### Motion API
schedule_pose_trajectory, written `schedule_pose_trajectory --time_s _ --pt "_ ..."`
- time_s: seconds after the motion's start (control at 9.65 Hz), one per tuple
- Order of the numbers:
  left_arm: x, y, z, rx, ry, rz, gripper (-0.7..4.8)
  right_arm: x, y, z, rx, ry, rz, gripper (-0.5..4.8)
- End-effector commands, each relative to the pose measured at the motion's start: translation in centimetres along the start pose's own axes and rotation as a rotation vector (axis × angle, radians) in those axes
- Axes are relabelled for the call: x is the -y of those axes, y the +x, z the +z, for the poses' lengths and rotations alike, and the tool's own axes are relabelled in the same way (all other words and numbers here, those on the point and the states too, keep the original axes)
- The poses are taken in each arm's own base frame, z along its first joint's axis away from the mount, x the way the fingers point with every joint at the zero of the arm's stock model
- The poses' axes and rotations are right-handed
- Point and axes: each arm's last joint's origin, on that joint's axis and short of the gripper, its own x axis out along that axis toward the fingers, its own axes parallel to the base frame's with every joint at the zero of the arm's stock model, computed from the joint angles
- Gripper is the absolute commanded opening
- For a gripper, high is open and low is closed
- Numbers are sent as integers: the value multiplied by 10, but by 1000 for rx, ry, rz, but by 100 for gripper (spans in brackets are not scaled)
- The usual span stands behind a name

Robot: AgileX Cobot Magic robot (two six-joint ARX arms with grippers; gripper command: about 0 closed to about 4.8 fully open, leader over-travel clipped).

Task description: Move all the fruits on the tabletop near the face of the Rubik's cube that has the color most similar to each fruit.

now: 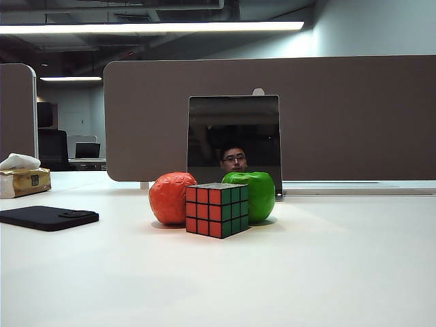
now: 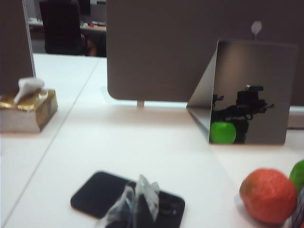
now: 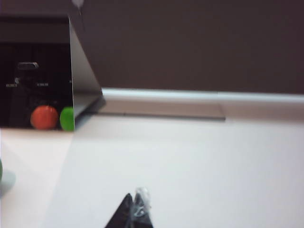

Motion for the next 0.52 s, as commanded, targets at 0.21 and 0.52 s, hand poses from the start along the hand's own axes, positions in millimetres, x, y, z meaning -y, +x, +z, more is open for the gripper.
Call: schedule_pose_trajectory --time_s 0.21,0.52 --pt "3 -6 24 -2 1 -7 -5 0 -10 32 20 -84 -27 -1" --pt "8 -13 47 -80 -13 -94 -5 -1 -25 57 -51 -80 -21 -1"
